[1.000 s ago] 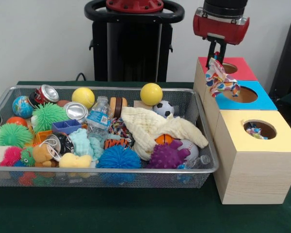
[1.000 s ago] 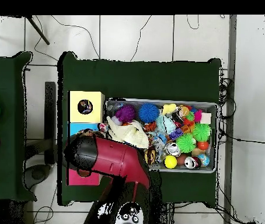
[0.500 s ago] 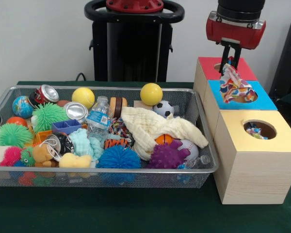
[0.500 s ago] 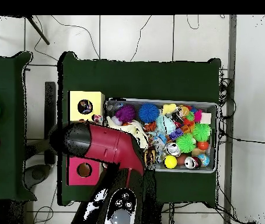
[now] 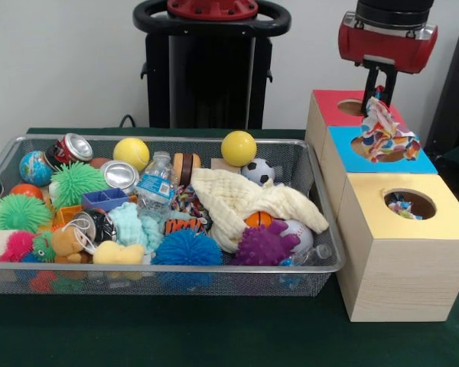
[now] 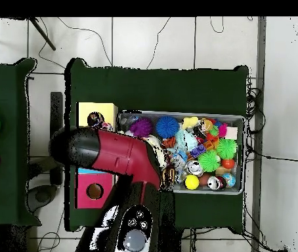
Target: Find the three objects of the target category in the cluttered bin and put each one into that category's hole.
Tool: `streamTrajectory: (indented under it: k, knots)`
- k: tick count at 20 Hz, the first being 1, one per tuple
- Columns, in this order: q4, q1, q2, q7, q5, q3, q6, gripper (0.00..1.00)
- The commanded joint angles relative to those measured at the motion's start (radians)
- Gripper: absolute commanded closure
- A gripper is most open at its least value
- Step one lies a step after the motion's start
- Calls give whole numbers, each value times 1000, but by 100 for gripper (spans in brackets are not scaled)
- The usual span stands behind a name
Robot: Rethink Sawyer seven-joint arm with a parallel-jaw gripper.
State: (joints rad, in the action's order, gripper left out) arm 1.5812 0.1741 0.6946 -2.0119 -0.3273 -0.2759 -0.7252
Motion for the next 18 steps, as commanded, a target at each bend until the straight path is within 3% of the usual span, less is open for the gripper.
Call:
streamTrajectory:
  k: [1, 8, 18]
  knots:
    - [-29, -14, -44, -266, -26, 13, -85, 100]
    - [-83, -18, -87, -269, -34, 12, -87, 100]
    - [-106, -29, -151, -250, -46, 21, -13, 100]
